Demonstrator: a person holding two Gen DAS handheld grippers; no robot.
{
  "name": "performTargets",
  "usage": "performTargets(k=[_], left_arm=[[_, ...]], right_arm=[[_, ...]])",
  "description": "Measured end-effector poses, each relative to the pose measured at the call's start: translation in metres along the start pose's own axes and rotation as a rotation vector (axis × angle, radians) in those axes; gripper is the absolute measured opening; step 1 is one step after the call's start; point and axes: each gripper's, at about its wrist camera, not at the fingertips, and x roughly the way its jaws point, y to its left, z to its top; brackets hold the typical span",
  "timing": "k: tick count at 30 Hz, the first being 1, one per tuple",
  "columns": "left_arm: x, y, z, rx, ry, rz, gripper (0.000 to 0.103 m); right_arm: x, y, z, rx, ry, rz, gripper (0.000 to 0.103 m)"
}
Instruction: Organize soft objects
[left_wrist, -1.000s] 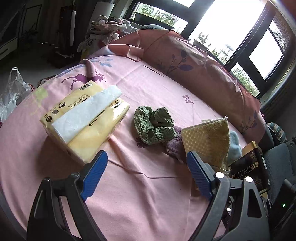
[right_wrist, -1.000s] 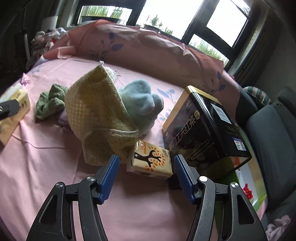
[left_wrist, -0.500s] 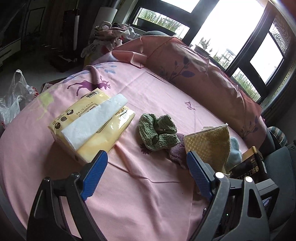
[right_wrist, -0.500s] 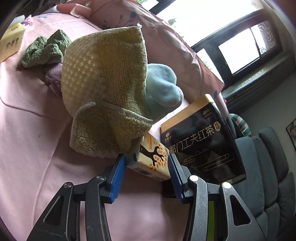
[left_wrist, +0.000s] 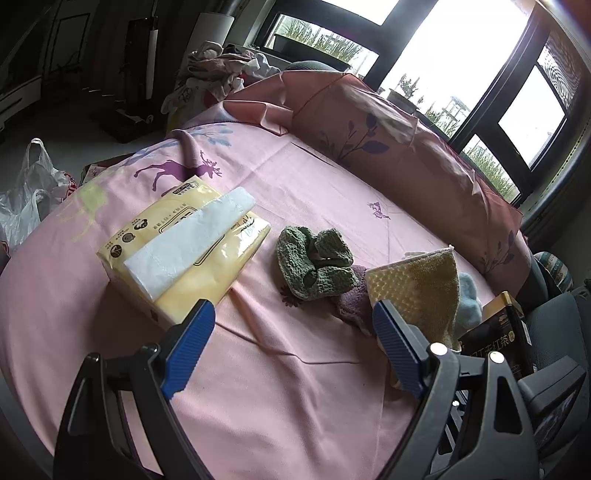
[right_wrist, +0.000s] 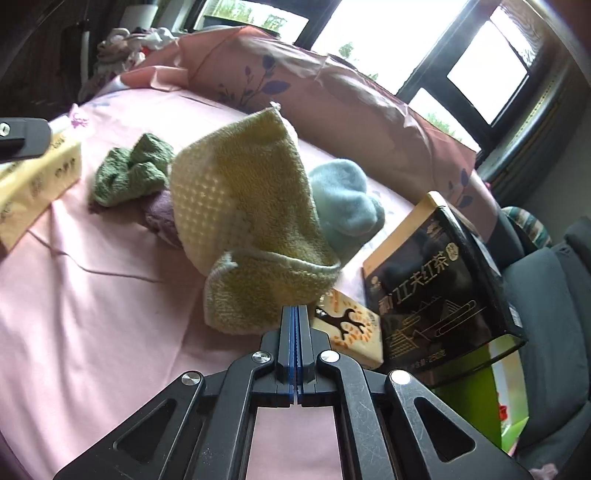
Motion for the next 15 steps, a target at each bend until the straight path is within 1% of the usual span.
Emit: performTargets(k=[2,3,7,8,9,11,12,13,15], left_arm=[[-0.001,0.0,0.0,0.001,-0.002,-0.003,0.087],[-0.001,0.0,0.0,0.002,-0.004,-0.003,0.087],[0.0,0.0,0.001,0.006,0.003,0.004,0.087],[0.001,0.0,0.0,0.003,0.009,0.004,0.087],[0.002,0.002,0.001,-0.002,0.014,0.002,0.087],[0.002,0.004,0.002,-0.015,0.02,-0.006,0.087],[0.002,0.005,0.002,-0.02,0.021,-0.01,0.087],[0.002,0.005,0.003,-0.024,0.021,-0.012,0.087],[0.002,0.006,0.004,-0.026,0.022,-0.011,0.087]], right_arm=[[-0.004,0.002,-0.001,-0.004,0.01,0.067,0.0],[-0.006,0.006,-0.002,-0.009,0.017,0.081,0.0],[-0.009,0.008,-0.008,0.007,0.053,0.082,0.0],[-0.007,0.007,-0.009,-0.002,0.057,0.065,0.0],[-0.004,0.007,-0.011,-0.023,0.063,0.026,0.0],[0.003,0.013,-0.015,-0.091,0.09,-0.085,0.0],[0.006,0.016,-0.018,-0.122,0.102,-0.124,0.0],[0.008,0.02,-0.02,-0.147,0.112,-0.144,0.0],[0.011,0.027,-0.024,-0.169,0.13,-0.131,0.0]])
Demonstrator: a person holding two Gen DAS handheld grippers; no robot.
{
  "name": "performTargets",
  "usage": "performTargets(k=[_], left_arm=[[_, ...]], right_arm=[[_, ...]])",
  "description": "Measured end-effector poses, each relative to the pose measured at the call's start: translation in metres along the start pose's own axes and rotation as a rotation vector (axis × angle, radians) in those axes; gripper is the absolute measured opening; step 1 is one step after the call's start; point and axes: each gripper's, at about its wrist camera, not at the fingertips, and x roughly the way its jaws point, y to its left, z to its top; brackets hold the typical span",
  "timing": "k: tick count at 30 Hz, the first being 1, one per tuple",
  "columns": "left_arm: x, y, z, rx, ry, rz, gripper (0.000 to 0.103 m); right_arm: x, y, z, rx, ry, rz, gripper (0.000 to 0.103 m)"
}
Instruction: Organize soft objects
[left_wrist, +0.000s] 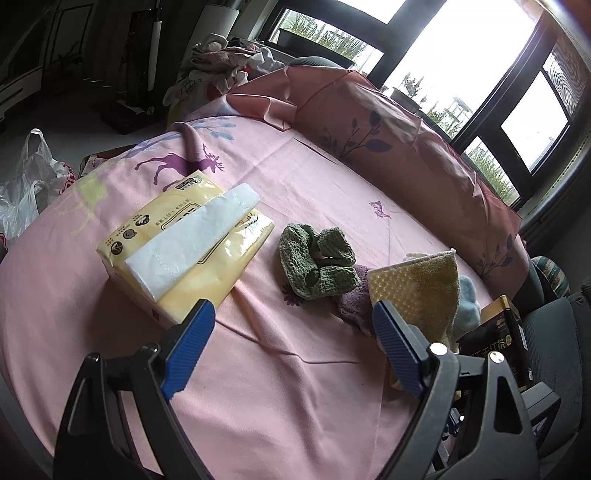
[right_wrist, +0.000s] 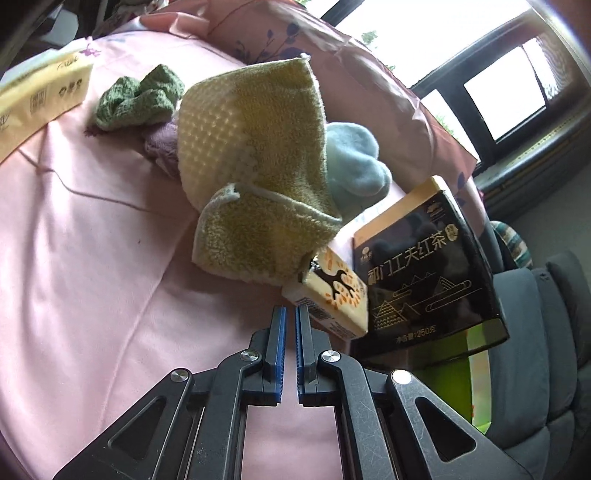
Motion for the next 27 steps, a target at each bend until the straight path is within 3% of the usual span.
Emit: performTargets(k=[3,7,8,9,10,11,12,14,17,19,22,25,27], left_arm=[[0.0,0.001,0.0,-0.003,0.004,0.004,0.087],[0.002,0.001,0.0,-0.001,0.013,0.007,0.087],[0.002,0.001,0.0,-0.001,0.014,0.009,0.087],[0.002,0.001,-0.001,0.001,0.016,0.011,0.087],[0.003,0.0,-0.001,0.003,0.018,0.012,0.087],[0.004,-0.001,-0.001,0.007,0.02,0.012,0.087],[0.004,-0.002,-0.002,0.011,0.023,0.013,0.087],[0.005,-0.003,-0.003,0.02,0.025,0.015,0.087],[0.007,-0.005,-0.005,0.029,0.031,0.019,0.087],[0.008,-0.006,-0.006,0.034,0.038,0.02,0.087],[0.009,-0.005,-0.008,0.024,0.044,0.019,0.087],[0.009,-0.004,-0.007,0.015,0.049,0.017,0.087],[0.01,-0.004,-0.007,0.013,0.053,0.02,0.087]], right_arm=[[0.002,0.005,0.002,-0.005,0.016,0.016,0.001],[0.002,0.014,0.0,-0.05,0.014,-0.072,0.003],[0.002,0.016,-0.001,-0.06,0.014,-0.088,0.013],[0.003,0.017,-0.002,-0.07,0.01,-0.104,0.034],[0.002,0.018,-0.003,-0.079,0.0,-0.121,0.05],[0.0,0.019,-0.004,-0.088,-0.021,-0.141,0.077],[-0.003,0.019,-0.003,-0.102,-0.06,-0.17,0.085],[-0.007,0.022,-0.001,-0.135,-0.096,-0.195,0.085],[0.003,0.021,0.005,-0.142,-0.062,-0.135,0.085],[0.008,0.017,0.01,-0.138,-0.06,-0.14,0.085],[0.022,0.014,0.02,-0.167,-0.052,-0.286,0.085],[0.034,0.006,0.025,-0.136,-0.008,-0.2,0.076],[0.036,0.002,0.027,-0.122,-0.009,-0.192,0.076]])
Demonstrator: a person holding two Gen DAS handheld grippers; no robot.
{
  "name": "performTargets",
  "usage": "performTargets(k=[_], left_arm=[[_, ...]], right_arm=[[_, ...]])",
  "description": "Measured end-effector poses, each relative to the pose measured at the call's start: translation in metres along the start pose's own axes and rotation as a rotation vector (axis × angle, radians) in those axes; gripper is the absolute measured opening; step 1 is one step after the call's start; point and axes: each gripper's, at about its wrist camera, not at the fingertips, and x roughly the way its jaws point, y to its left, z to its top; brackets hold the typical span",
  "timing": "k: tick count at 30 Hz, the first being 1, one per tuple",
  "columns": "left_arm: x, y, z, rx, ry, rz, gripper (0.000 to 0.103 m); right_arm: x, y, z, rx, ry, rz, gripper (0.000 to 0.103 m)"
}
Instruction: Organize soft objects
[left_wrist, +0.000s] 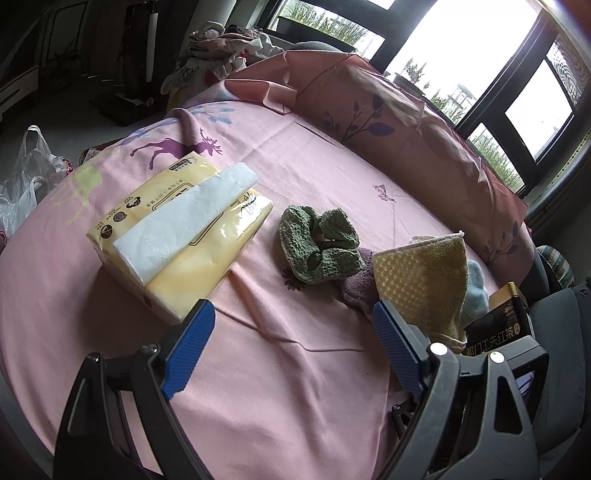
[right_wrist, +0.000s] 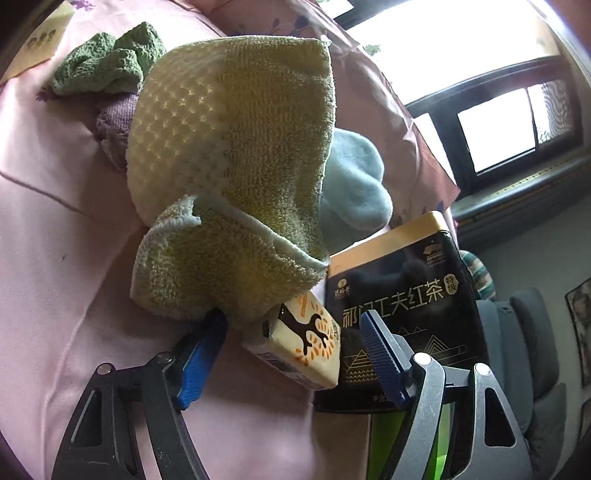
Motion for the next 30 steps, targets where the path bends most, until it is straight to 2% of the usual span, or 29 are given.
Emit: performTargets(k=[1,2,3,4,9,11,13,16,18,21,25,26,29,30], left_arm=[[0.001,0.0,0.0,-0.001,0.002,0.001,0.087],[0.001,0.0,0.0,-0.001,0.004,0.001,0.087],[0.002,-0.001,0.0,0.001,0.007,0.0,0.087],[0.002,-0.002,-0.001,0.005,0.011,-0.001,0.087],[0.002,-0.003,-0.002,0.011,0.012,-0.001,0.087],[0.002,-0.002,-0.001,0.005,0.013,-0.003,0.087],[0.001,0.0,-0.001,-0.006,0.013,-0.006,0.087],[0.001,0.003,0.001,-0.02,0.012,-0.008,0.087],[0.001,0.004,0.001,-0.025,0.014,-0.007,0.087],[0.001,0.004,0.0,-0.021,0.02,-0.006,0.087],[0.0,0.001,0.0,-0.002,0.023,0.002,0.087],[0.0,0.0,0.0,0.001,0.023,0.002,0.087],[-0.002,0.001,0.0,-0.002,0.019,-0.009,0.087],[-0.002,0.0,0.0,-0.001,0.021,-0.017,0.087]], right_arm=[[0.001,-0.001,0.0,0.003,0.0,0.006,0.075],[0.003,-0.003,0.001,0.017,0.003,0.019,0.067],[0.006,-0.007,0.002,0.04,0.01,0.049,0.049],[0.008,-0.009,0.002,0.071,0.026,0.094,0.04],[0.008,-0.015,0.003,0.116,0.024,0.118,0.037],[0.001,-0.027,0.003,0.166,-0.007,0.179,0.037],[-0.014,-0.043,-0.001,0.236,-0.058,0.294,0.035],[-0.03,-0.061,-0.011,0.321,-0.105,0.518,0.035],[-0.037,-0.062,-0.015,0.32,-0.119,0.626,0.035],[-0.05,-0.055,-0.017,0.28,-0.146,0.695,0.035],[-0.053,-0.059,-0.018,0.324,-0.164,0.841,0.04],[-0.052,-0.064,-0.019,0.34,-0.167,0.872,0.044],[-0.06,-0.068,-0.032,0.4,-0.198,0.891,0.066],[-0.06,-0.074,-0.035,0.43,-0.205,0.895,0.068]])
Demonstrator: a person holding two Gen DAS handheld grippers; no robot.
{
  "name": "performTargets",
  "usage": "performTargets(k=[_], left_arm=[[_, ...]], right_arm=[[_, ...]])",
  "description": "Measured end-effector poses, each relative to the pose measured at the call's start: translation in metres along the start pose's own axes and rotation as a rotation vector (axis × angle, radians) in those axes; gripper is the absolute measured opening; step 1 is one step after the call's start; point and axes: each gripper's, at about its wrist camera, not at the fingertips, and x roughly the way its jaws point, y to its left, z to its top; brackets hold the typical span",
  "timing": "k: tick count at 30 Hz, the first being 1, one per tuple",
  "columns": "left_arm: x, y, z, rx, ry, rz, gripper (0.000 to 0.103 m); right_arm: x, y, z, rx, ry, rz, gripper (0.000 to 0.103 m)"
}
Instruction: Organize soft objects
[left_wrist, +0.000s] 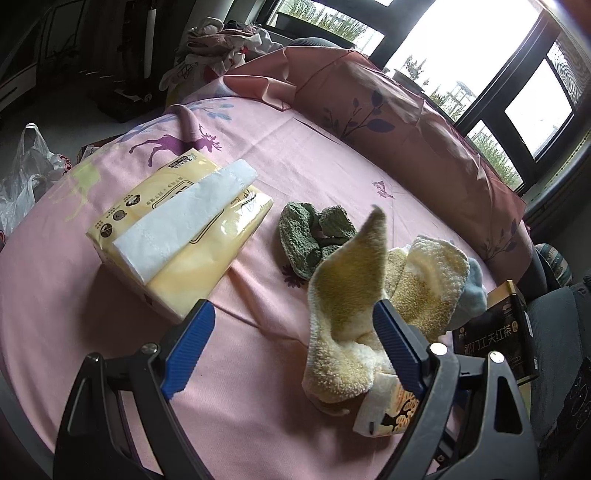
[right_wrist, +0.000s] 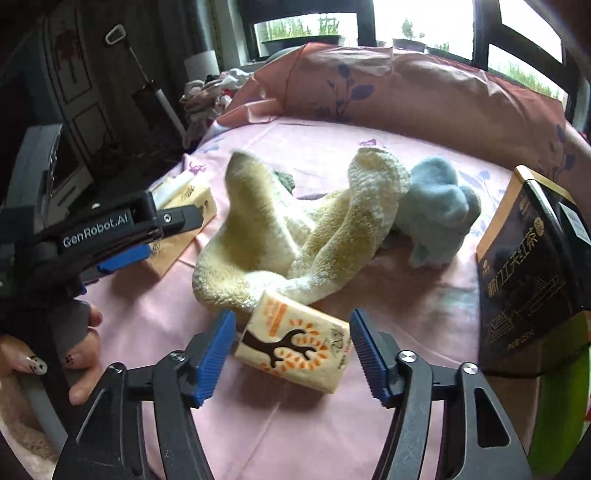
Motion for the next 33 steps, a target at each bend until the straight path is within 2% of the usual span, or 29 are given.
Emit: performTargets(k=[2,5,9,11,14,19,22,24,26,30,33], left_arm=[[0.001,-0.003,-0.001,0.013,0.013,-0.024,0.087],[0.003,-0.017,-0.006,0.089,0.062,-0.069,0.086],[0.006,-0.041,-0.022,0.213,0.133,-0.125,0.086],[0.009,-0.051,-0.031,0.26,0.165,-0.122,0.086],[0.01,-0.058,-0.048,0.298,0.19,-0.11,0.086],[0.013,-0.067,-0.071,0.36,0.214,-0.091,0.079],[0.014,-0.071,-0.073,0.362,0.208,-0.097,0.069],[0.016,-0.07,-0.073,0.359,0.211,-0.078,0.054],[0.019,-0.07,-0.074,0.355,0.23,-0.068,0.044],[0.022,-0.07,-0.074,0.347,0.252,-0.097,0.034],[0.024,-0.071,-0.074,0.35,0.246,-0.084,0.034]], right_arm=[[-0.006,-0.013,0.0,0.077,-0.023,0.023,0.068],[-0.007,-0.042,0.005,0.273,-0.054,0.021,0.068],[-0.008,-0.062,0.004,0.435,-0.054,0.165,0.068],[-0.011,-0.062,0.004,0.445,-0.063,0.18,0.068],[-0.012,-0.059,0.005,0.415,-0.048,0.145,0.068],[-0.002,-0.067,-0.001,0.451,0.01,0.213,0.068],[0.011,-0.071,-0.006,0.499,0.059,0.292,0.068],[0.022,-0.072,-0.008,0.533,0.103,0.322,0.068],[0.029,-0.069,-0.01,0.526,0.133,0.315,0.068],[0.04,-0.058,-0.01,0.485,0.184,0.279,0.068],[0.048,-0.059,-0.011,0.508,0.203,0.269,0.069]])
